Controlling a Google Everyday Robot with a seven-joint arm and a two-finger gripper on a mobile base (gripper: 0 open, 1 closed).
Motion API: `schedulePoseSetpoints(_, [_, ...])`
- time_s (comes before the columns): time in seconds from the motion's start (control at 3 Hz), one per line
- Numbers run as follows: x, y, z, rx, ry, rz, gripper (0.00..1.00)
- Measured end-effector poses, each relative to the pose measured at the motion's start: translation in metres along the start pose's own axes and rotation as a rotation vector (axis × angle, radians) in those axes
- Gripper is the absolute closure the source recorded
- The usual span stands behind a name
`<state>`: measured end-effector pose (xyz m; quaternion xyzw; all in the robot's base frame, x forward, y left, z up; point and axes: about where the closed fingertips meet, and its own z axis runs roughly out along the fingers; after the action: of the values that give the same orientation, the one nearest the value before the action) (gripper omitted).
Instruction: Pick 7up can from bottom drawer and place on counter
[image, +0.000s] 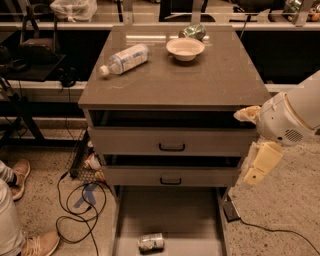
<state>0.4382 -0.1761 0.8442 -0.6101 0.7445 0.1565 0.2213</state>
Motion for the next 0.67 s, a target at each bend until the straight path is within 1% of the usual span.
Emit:
schedulePoseSetpoints(0.33, [0.0,0.0,0.0,0.002,0.005,-0.001,0.0])
schedulePoseSetpoints(0.67, [0.008,0.01,0.025,-0.037,-0.063,0.002,0.0])
